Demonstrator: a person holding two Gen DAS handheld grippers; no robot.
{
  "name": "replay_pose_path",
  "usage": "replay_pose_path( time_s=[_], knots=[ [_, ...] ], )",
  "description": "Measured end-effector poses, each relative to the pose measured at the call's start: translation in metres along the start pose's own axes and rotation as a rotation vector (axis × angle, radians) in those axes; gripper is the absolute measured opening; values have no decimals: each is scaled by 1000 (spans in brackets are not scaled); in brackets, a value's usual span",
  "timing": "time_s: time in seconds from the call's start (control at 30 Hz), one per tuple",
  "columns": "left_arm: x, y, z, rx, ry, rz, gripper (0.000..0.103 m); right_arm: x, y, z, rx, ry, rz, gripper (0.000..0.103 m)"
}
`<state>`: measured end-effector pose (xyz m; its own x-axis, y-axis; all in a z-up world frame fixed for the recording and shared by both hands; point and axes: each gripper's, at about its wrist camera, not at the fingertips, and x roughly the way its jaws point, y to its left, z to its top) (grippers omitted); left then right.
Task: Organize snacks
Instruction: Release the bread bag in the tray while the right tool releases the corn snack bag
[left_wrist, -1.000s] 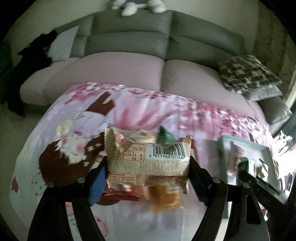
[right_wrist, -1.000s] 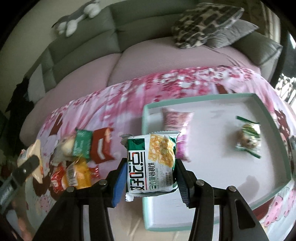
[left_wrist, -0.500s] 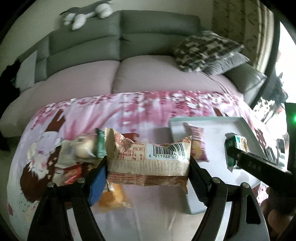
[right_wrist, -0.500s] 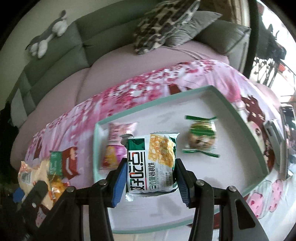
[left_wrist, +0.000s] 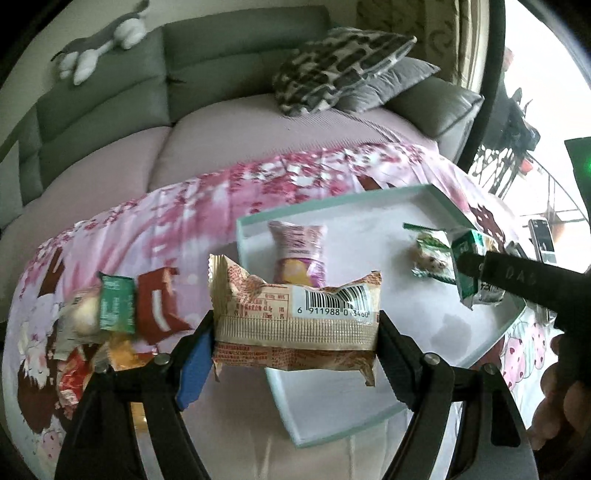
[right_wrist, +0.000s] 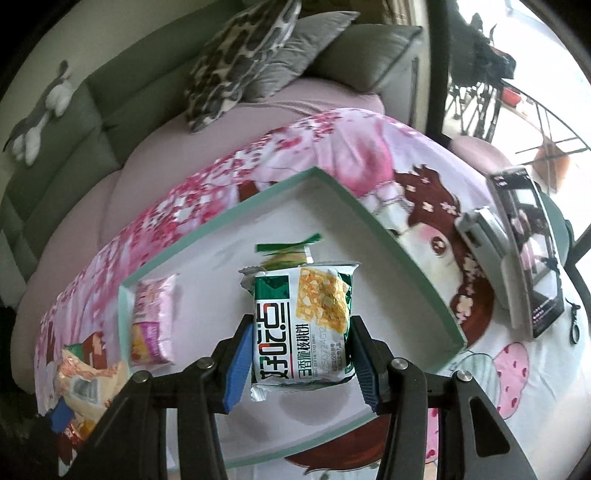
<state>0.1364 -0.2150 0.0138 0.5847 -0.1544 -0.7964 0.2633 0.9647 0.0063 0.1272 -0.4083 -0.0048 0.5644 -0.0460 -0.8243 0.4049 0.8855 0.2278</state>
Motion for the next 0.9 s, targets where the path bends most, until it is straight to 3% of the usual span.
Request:
replay_pose_path(
  time_s=[0.4,0.9],
  knots=[
    [19,-14,-5,27,30,-18,81,11,-23,1,50,31,-39,53],
    [34,-15,-8,37,86,-19,81,28,-20,-4,35,87,-57,53]
  ],
)
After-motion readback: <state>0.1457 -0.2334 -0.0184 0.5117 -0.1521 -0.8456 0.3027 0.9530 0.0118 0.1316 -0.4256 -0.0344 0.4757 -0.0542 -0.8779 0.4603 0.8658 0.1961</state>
